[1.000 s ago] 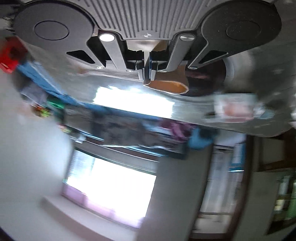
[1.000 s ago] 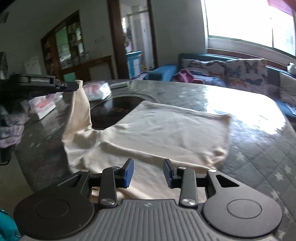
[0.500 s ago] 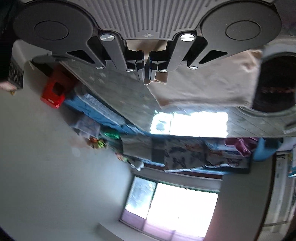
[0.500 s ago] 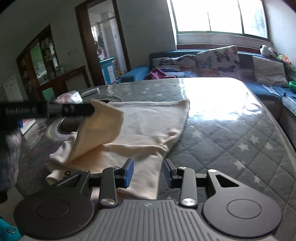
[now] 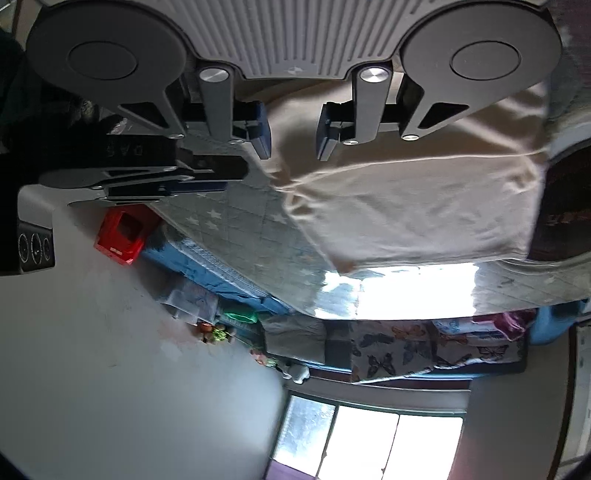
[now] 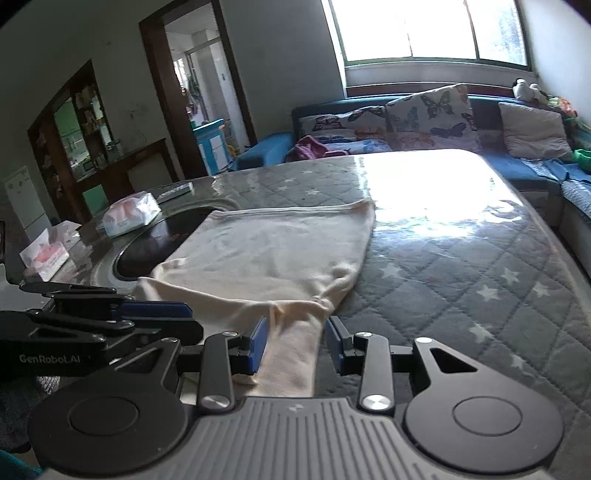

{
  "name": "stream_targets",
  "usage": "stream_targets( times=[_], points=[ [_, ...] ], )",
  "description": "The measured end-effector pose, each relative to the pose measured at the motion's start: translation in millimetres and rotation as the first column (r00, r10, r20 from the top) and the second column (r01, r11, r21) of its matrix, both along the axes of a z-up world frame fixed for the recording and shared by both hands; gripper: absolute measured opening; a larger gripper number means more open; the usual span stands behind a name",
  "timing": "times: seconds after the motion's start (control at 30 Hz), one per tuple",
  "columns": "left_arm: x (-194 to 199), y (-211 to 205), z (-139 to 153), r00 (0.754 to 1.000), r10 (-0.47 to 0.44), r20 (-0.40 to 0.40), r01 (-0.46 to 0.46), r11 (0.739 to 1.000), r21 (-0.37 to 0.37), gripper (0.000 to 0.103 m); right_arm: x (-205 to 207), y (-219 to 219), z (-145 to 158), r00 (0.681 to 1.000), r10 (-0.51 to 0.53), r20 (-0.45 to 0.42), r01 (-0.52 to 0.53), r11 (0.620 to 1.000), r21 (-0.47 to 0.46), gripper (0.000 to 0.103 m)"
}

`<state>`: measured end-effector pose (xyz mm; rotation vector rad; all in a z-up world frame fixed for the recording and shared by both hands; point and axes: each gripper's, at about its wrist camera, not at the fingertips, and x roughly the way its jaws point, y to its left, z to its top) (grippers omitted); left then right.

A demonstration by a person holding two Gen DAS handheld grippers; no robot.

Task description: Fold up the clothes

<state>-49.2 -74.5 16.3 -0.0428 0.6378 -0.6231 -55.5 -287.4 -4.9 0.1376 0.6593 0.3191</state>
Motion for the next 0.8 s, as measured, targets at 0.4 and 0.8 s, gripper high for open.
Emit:
stream_targets(
  times=[0.4,0.8],
  points=[
    [18,76,-18,0.975,0.222,-0.014,-0.221,0.973,0.066,0.027,34,29,-19,0.997,0.063,-0.038,-0.064,0.998,-0.028,0.034],
    [15,99,-24,0.966,0.257,-0.006,-0.256,0.963,0.083,0.027,43,39,-17,1.000,0.018,-0.008,-0.019,0.990,-0.142,0.005]
  ],
)
